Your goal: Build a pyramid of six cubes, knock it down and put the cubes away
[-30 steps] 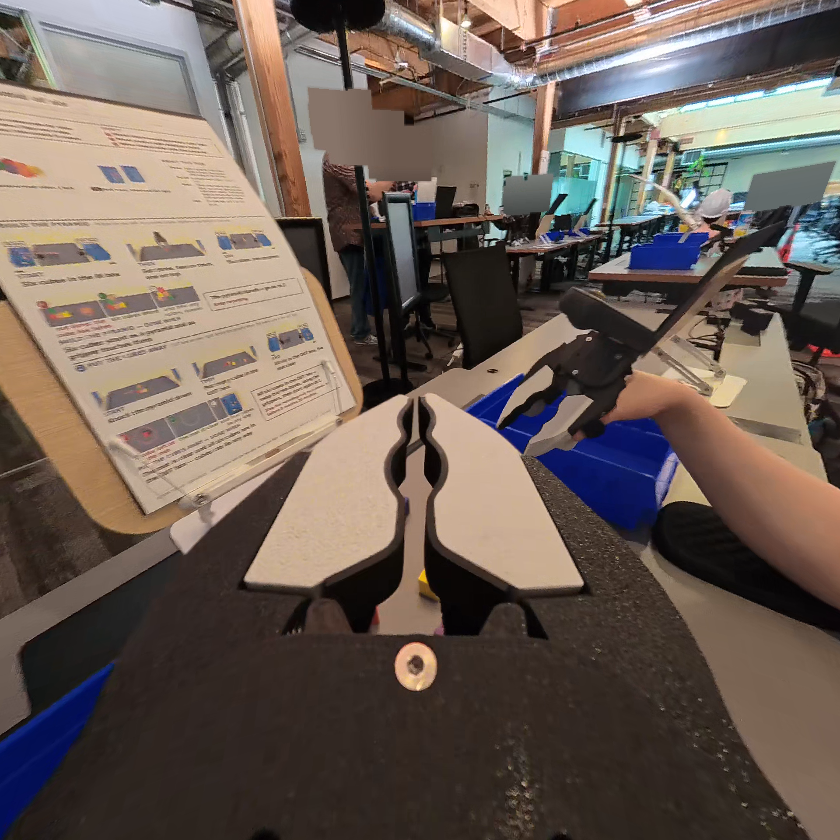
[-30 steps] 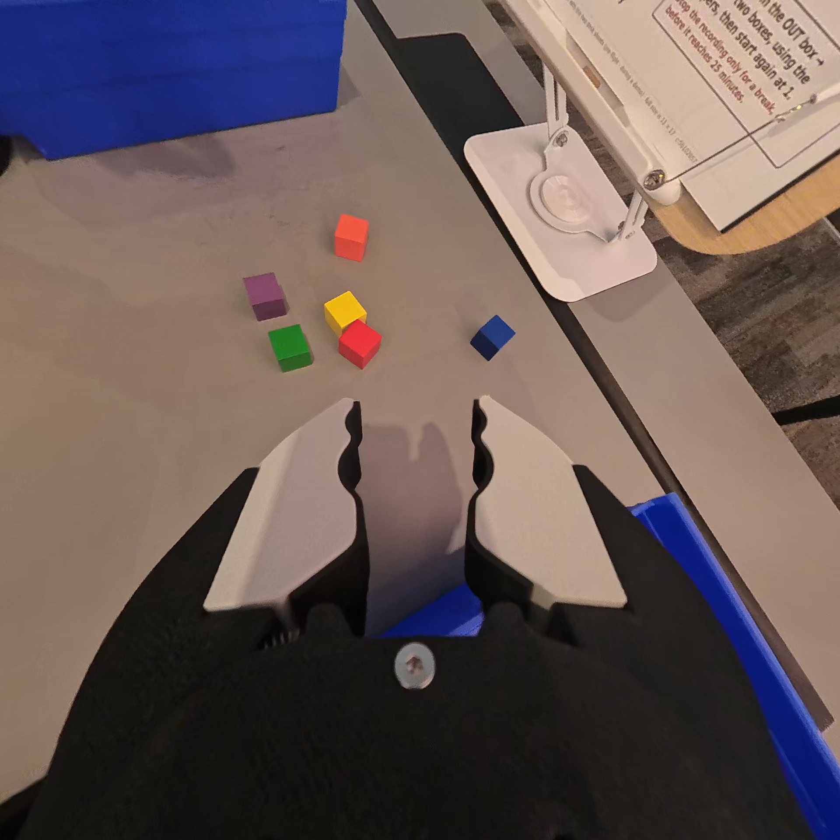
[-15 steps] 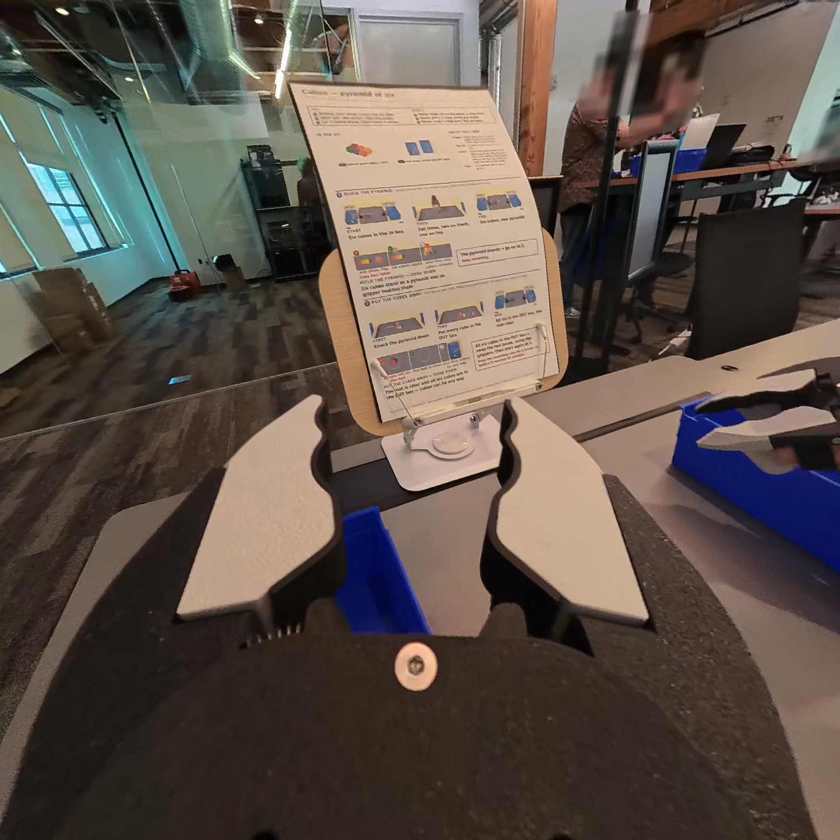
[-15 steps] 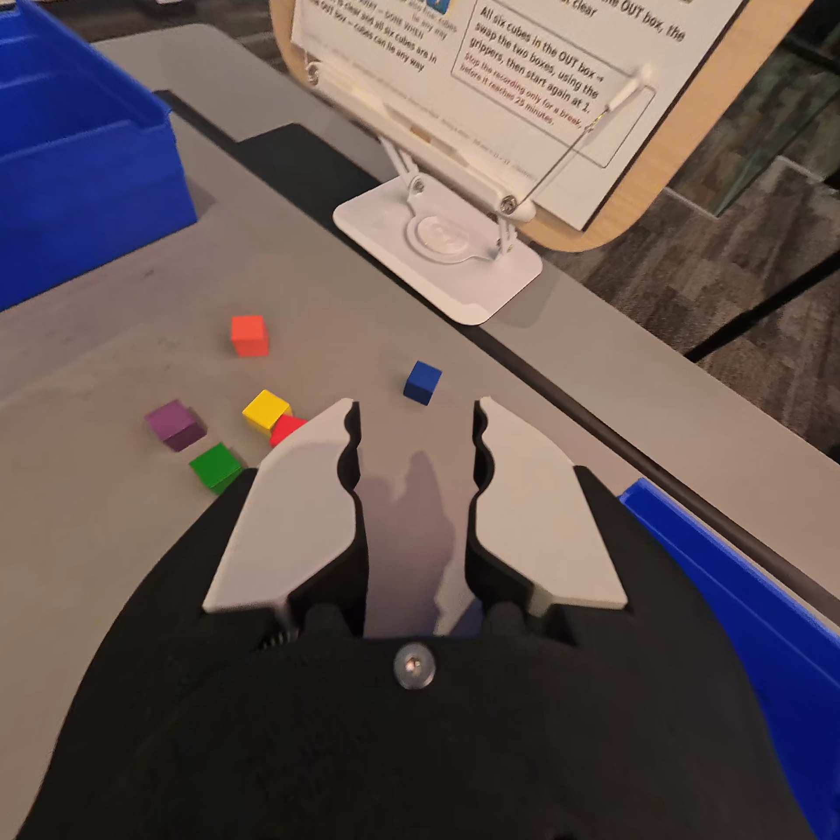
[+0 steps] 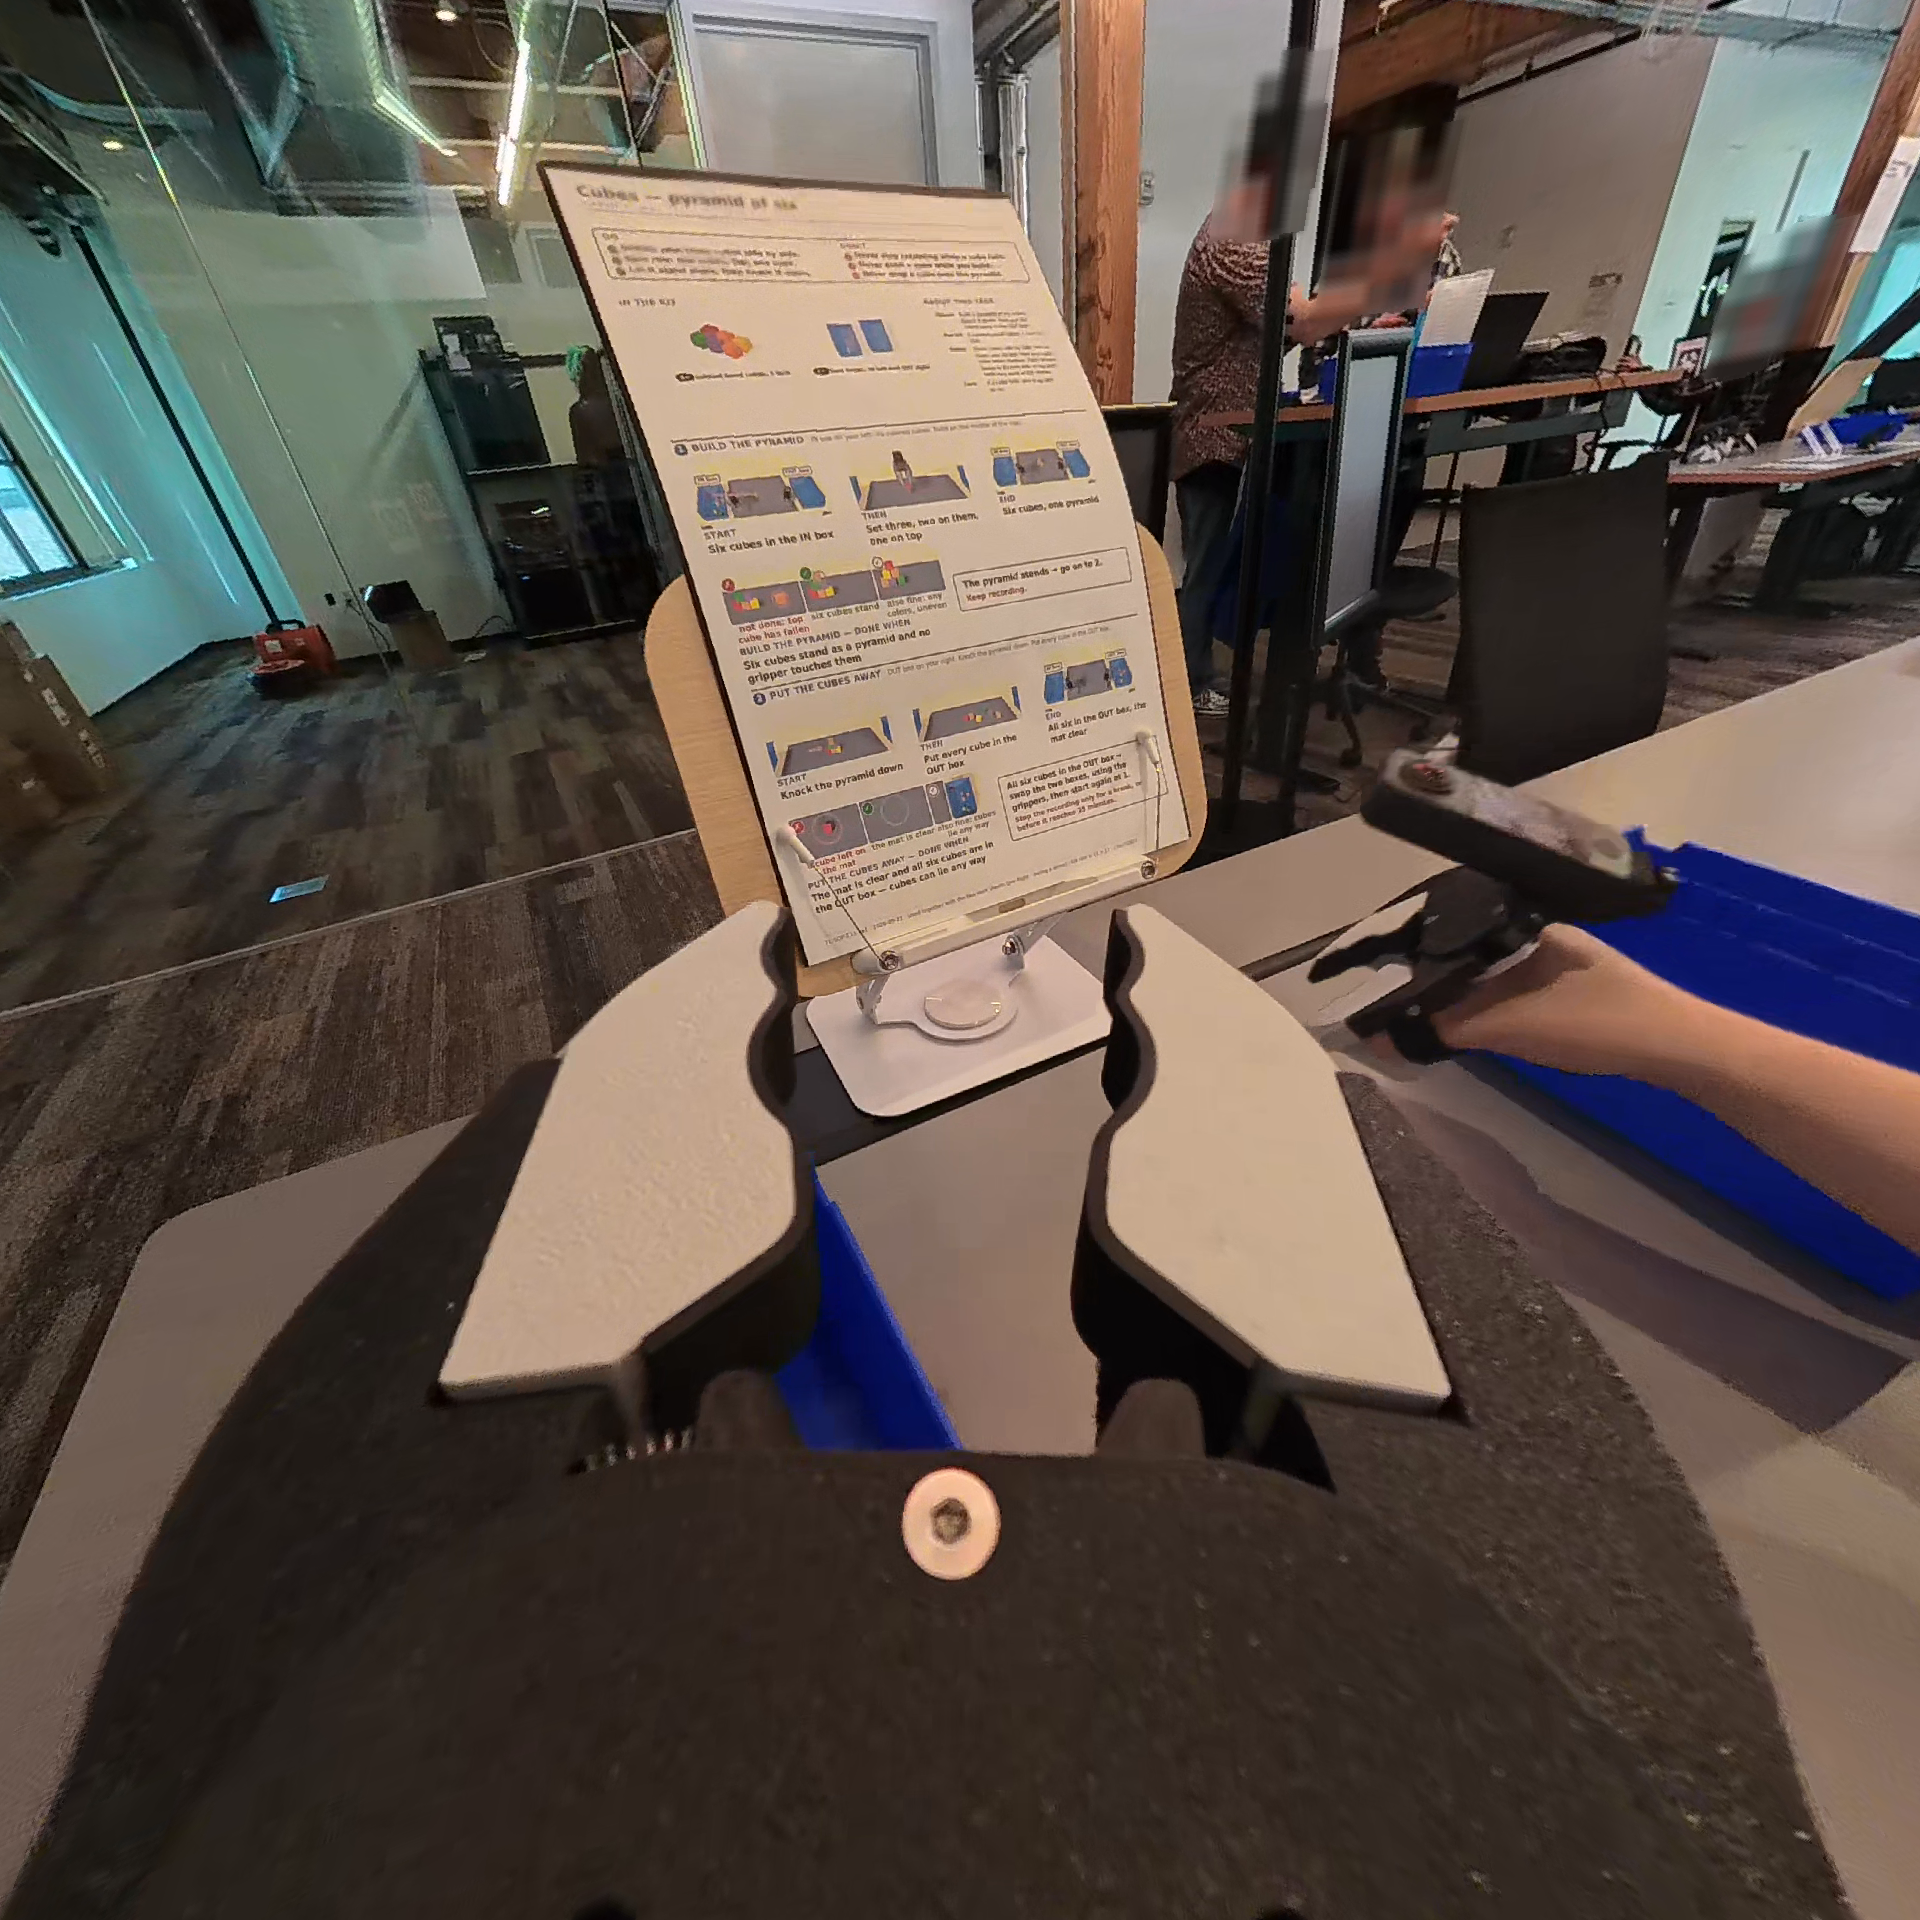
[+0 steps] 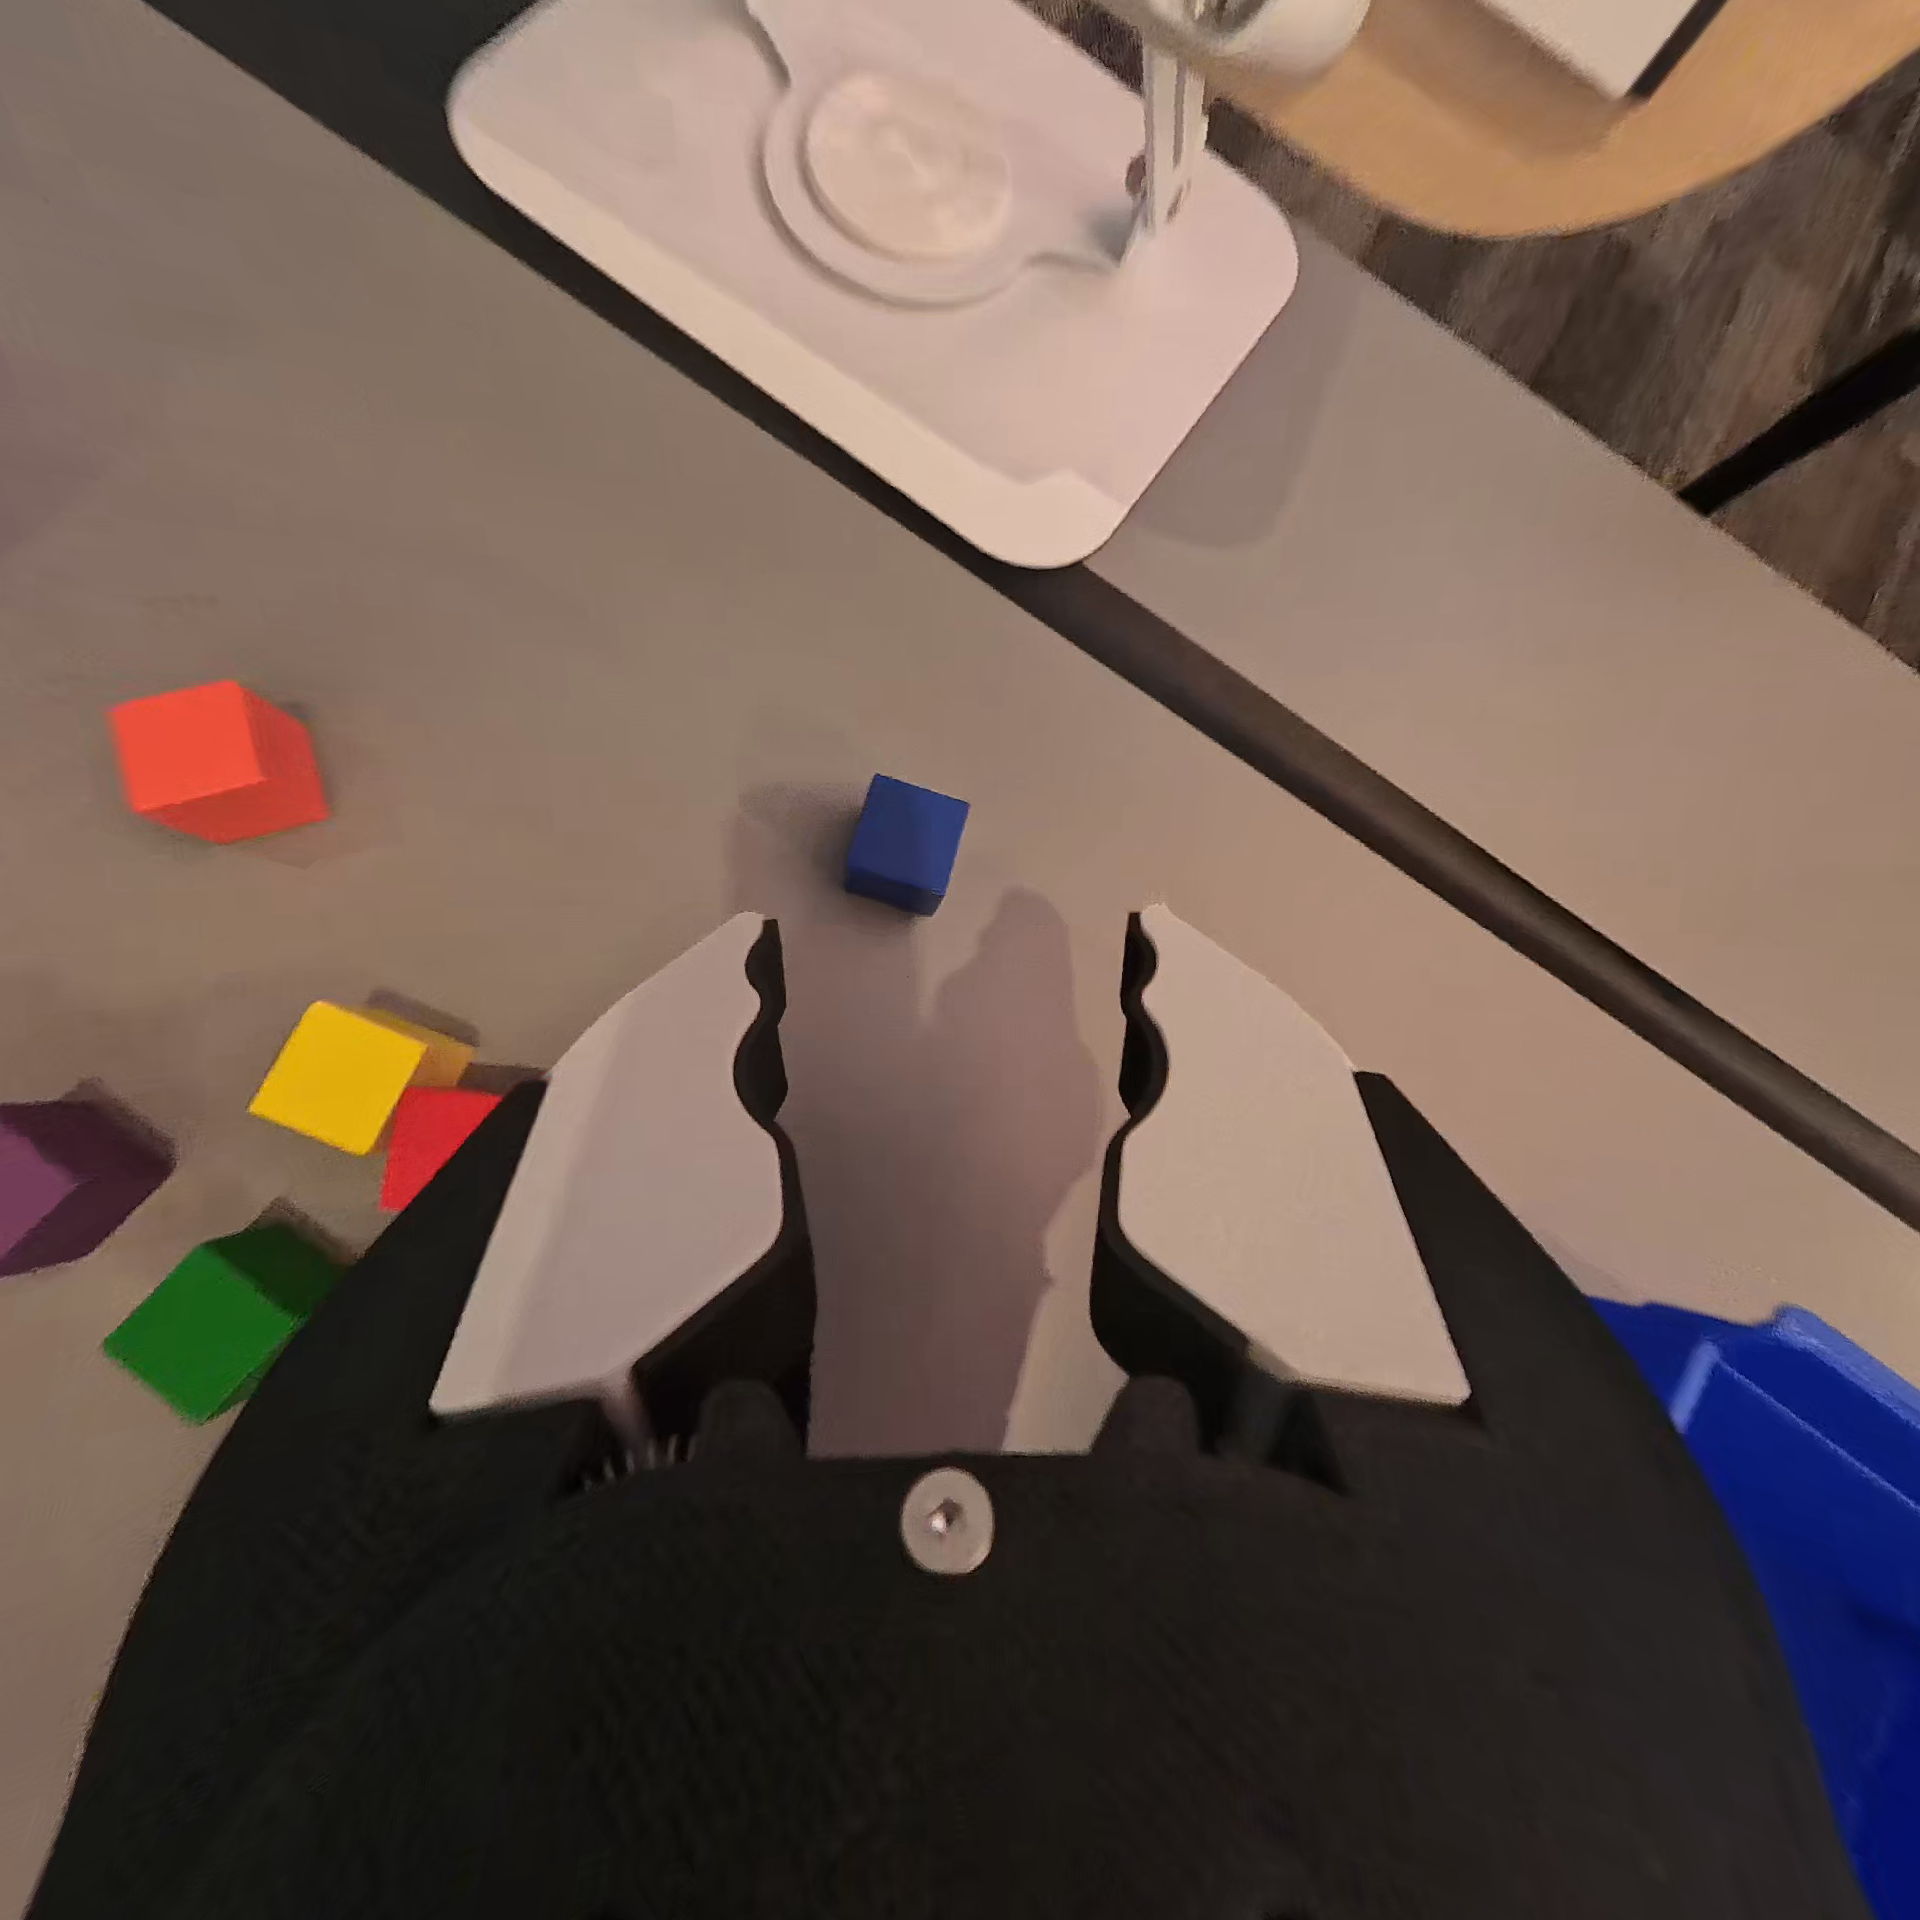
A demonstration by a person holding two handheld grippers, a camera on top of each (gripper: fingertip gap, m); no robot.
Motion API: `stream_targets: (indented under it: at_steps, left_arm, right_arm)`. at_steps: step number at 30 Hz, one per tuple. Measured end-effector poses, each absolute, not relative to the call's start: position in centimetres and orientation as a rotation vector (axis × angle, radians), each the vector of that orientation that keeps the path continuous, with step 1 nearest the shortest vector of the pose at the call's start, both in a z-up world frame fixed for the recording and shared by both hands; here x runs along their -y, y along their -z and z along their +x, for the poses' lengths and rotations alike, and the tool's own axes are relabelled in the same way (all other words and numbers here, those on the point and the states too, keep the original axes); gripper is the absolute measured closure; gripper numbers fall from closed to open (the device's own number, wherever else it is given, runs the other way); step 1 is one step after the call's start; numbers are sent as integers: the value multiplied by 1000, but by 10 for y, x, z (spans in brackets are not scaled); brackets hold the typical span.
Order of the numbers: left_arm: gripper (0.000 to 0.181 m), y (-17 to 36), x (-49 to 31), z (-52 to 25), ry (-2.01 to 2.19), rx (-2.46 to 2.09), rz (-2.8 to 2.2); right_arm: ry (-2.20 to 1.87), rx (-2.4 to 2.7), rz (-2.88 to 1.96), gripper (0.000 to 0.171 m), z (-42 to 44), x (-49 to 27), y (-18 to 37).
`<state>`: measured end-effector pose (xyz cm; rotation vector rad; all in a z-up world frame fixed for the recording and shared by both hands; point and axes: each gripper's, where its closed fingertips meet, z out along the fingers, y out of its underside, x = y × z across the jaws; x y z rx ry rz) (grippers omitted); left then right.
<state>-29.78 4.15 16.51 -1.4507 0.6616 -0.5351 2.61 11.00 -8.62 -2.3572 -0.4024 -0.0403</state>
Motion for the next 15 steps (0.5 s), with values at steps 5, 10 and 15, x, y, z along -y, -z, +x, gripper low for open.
stream_targets:
  at_steps: [5,10,15]
  left_arm:
    - [124,-164,-44,-297,540,-662,-1455]
    - [122,-165,-47,-300,549,-643,-1457]
    - [123,-165,-48,-301,554,-641,-1461]
  right_arm:
    - [36,325,-2427,105,26,-128,109]
    - [56,284,-2485,104,23,-140,127]
    - [108,285,-2527,107,23,-145,143]
